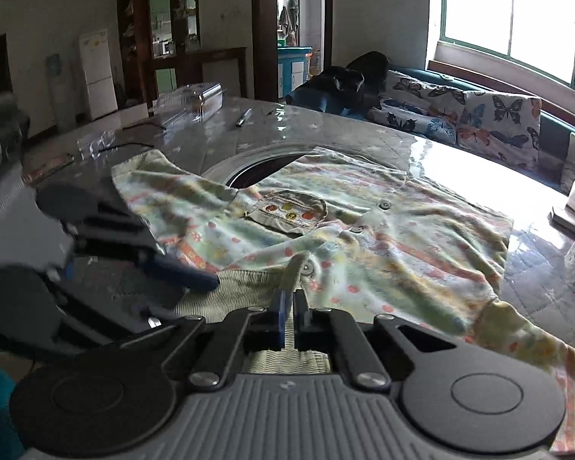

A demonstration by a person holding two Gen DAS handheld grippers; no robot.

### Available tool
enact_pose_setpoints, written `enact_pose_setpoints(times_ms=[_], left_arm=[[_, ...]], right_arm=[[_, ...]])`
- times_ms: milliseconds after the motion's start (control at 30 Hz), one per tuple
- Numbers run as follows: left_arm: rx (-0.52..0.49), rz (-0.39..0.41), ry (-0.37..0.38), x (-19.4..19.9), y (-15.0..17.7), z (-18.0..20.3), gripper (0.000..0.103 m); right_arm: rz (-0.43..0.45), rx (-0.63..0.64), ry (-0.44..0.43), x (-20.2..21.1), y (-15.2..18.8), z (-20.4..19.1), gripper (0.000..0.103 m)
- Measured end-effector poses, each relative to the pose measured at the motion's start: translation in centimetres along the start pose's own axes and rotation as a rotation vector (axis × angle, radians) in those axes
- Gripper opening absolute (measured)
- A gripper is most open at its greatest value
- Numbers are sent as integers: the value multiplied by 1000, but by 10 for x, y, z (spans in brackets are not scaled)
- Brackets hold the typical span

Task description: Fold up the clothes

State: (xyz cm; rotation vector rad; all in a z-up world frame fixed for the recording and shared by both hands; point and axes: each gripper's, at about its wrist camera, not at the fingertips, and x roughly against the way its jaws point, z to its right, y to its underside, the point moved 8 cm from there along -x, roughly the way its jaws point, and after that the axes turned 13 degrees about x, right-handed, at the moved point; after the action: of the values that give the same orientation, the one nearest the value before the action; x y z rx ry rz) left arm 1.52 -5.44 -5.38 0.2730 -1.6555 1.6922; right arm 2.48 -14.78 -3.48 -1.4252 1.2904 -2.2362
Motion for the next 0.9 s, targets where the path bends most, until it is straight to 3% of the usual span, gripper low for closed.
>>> enact_pose_setpoints(times_ms=[67,167,200,233,333,667,767,900], left_arm=[[-35,-20,-18,-7,4,2,38],[-32,-36,-25,-13,5,-2,22],[-17,-40,-17,-13,5,-3,12],[-2,-43,-9,-13,5,-5,11],[47,-38,36,-10,2,-8,10],[59,-37,74,-3,-3,-10,13],[63,7,82,9,-17,-14,14],[89,66,79,16,-38,-19,15]], right_arm=[[5,-7,-2,1,-1,3,3],[4,-6,-9,1,0,2,3],[2,-3,-9,0,1,1,3],[1,-4,-13,-1,2,1,3],[-5,-10,-19,-6,4,0,3],[-39,10,-16,-24,8,2,9],[-19,-15,30,-9,8,17,9],[-27,-91,154,15,26,56,10]])
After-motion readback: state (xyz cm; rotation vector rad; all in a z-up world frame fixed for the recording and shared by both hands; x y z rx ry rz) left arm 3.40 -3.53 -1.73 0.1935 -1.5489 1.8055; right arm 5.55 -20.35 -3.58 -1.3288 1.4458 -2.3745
